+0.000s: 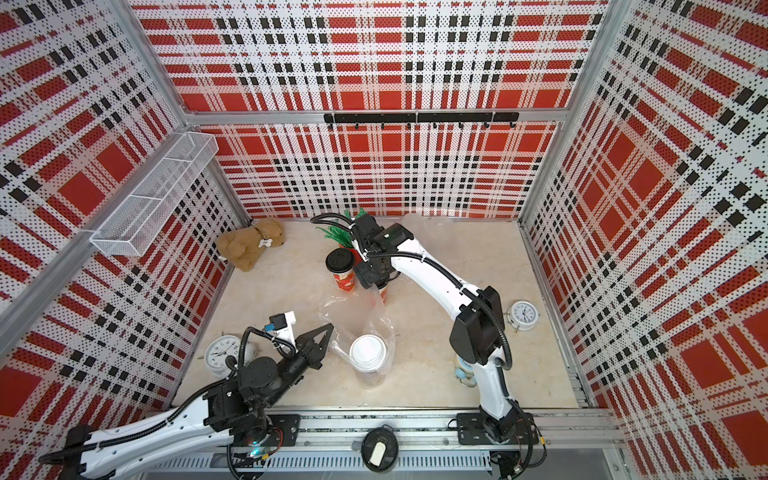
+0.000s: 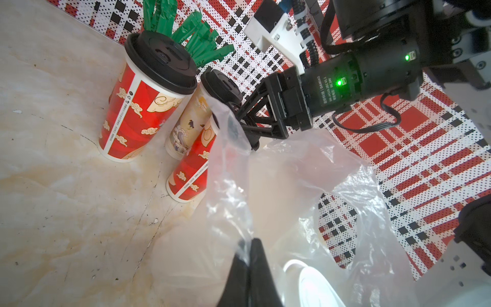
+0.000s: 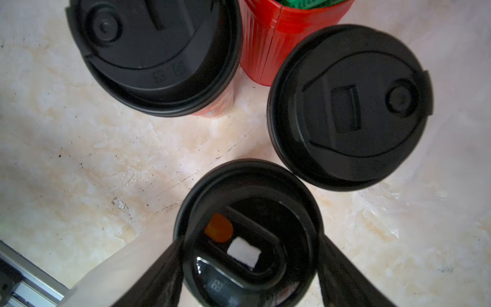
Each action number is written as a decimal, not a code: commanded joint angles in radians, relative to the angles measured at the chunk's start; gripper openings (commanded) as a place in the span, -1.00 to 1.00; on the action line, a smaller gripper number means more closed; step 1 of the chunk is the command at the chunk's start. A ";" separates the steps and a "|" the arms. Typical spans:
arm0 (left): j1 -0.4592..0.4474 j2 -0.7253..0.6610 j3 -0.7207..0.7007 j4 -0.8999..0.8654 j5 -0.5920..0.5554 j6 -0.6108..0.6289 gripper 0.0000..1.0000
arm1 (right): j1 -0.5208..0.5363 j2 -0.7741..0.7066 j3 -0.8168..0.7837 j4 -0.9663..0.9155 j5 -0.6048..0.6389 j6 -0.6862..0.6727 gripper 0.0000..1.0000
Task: Pack milk tea into plastic carrier bags
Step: Pick up the milk tea cup at the center of the board.
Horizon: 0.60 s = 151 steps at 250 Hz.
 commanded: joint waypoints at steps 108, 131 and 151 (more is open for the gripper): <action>0.006 -0.021 -0.023 -0.007 -0.016 -0.023 -1.00 | 0.002 -0.024 -0.016 0.032 0.009 -0.005 0.07; 0.007 -0.022 -0.024 -0.007 -0.015 -0.023 -1.00 | 0.002 -0.036 -0.009 0.031 0.016 -0.005 0.06; 0.006 -0.023 -0.024 -0.007 -0.015 -0.023 -1.00 | 0.002 -0.048 0.000 0.026 0.023 -0.009 0.05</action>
